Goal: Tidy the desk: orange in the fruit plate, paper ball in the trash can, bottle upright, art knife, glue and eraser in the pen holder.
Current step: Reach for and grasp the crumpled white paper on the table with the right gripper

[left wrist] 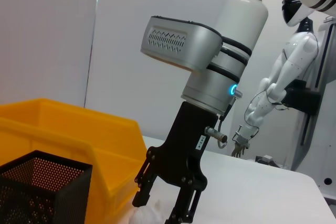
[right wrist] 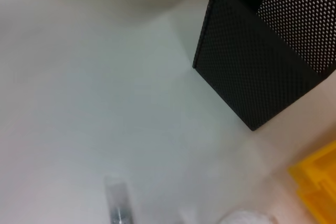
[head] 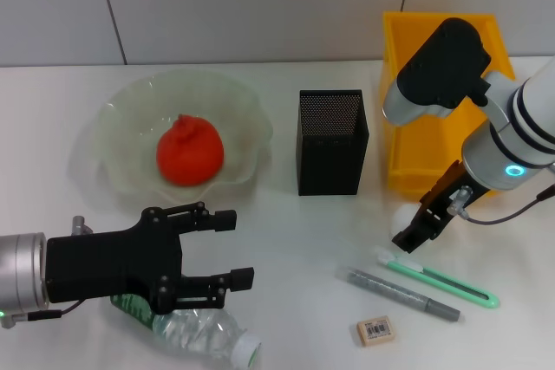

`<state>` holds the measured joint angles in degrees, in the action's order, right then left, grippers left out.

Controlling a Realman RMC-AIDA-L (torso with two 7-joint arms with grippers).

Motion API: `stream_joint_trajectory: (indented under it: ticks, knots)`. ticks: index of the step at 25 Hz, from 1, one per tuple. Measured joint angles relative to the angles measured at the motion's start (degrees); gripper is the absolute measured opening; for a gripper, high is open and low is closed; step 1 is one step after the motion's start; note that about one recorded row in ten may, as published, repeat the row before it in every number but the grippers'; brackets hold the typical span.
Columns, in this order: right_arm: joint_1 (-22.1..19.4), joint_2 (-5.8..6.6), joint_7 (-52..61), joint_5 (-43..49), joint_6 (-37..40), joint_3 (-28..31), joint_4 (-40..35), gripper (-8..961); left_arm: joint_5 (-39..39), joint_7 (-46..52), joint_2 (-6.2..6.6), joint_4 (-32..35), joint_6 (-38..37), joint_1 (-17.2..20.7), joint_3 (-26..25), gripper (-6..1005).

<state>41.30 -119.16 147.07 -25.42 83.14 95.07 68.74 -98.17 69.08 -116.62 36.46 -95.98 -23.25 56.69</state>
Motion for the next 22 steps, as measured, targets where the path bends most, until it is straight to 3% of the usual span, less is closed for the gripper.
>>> stream_joint_trajectory:
  ticks: [22]
  knots:
    - [-0.4,-0.11,0.4,0.0,-2.7,-2.1,-2.2,634,0.0,0.0,-0.09,0.2,-0.6,0.4,0.0,794]
